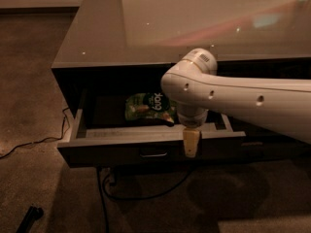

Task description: Open top drawer

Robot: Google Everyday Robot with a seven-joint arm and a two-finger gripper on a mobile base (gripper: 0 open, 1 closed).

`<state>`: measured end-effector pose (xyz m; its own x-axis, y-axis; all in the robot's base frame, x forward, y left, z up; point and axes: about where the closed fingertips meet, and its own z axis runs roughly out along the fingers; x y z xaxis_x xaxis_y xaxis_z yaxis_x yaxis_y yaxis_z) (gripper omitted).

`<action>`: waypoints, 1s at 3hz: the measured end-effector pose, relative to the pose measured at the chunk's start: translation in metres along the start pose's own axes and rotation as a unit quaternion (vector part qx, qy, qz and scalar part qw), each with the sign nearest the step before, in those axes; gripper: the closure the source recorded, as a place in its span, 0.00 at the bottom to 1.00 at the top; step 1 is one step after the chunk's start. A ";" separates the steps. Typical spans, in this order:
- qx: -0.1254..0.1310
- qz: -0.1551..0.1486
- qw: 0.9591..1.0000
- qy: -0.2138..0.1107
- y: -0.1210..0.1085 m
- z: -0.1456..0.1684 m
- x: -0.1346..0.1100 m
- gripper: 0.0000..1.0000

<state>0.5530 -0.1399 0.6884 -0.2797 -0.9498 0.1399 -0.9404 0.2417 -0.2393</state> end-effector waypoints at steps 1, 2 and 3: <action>0.021 0.015 1.000 -0.005 -0.008 -0.014 0.007 0.00; 0.037 0.046 0.998 -0.025 -0.019 -0.021 0.011 0.18; 0.048 0.064 0.996 -0.046 -0.026 -0.027 0.011 0.42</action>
Offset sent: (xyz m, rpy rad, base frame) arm 0.0218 -0.0145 0.0404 0.1021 -0.1688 -0.1239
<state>0.5696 -0.1510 0.7218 -0.3726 -0.9279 0.0149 -0.8745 0.3457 -0.3402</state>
